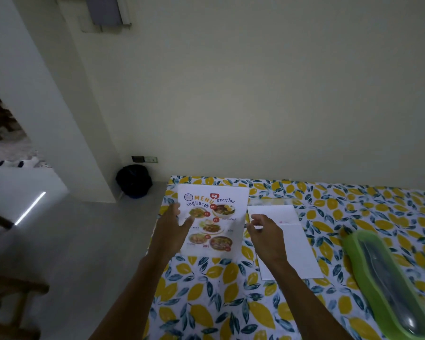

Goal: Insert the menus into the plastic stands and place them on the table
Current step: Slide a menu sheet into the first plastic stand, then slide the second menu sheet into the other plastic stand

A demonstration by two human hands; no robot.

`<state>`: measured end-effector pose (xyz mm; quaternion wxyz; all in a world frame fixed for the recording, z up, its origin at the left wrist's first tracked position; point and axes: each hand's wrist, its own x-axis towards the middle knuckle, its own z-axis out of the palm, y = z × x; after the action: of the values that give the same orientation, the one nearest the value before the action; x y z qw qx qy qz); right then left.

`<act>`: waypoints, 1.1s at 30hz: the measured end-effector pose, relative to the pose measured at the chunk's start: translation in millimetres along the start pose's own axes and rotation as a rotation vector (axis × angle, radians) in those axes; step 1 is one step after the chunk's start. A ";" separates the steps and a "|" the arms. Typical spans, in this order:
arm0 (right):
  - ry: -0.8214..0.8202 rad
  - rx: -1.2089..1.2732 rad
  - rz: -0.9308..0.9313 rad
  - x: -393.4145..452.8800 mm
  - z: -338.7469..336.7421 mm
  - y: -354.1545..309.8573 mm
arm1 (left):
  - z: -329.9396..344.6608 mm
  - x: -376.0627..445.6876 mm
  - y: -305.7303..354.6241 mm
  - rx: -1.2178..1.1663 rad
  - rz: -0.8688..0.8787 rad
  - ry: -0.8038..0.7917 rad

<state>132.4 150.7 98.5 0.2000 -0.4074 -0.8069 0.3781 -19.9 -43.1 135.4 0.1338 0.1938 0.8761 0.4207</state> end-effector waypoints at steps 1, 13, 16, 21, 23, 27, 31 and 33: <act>0.007 0.000 -0.008 -5.5 -3.1 -0.8 | 0.2 -4.4 0.2 -0.024 0.019 -0.011; 0.133 -0.044 -0.016 -71.2 -54.8 24.1 | 42.0 -54.2 16.2 -0.066 0.209 -0.121; 0.160 -0.055 0.026 -83.9 -71.1 40.9 | 65.1 -67.4 24.9 -0.098 0.209 -0.186; 0.177 -0.064 0.088 -97.4 -93.6 69.2 | 104.1 -81.5 36.3 -0.094 0.240 -0.282; 0.193 -0.059 0.102 -100.3 -100.9 79.9 | 118.2 -84.7 40.6 -0.076 0.254 -0.298; 0.219 -0.066 0.139 -100.4 -114.1 103.1 | 148.9 -87.3 48.5 -0.066 0.246 -0.348; 0.205 -0.051 0.176 -91.3 -124.0 130.7 | 180.9 -86.5 52.6 -0.055 0.229 -0.375; 0.184 -0.062 0.179 -80.4 -126.1 145.5 | 197.0 -82.6 54.7 -0.036 0.204 -0.383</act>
<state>332.9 197.7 64.9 0.2260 -0.5166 -0.7569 0.3305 144.3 85.8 64.2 0.2577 0.3555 0.8029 0.4031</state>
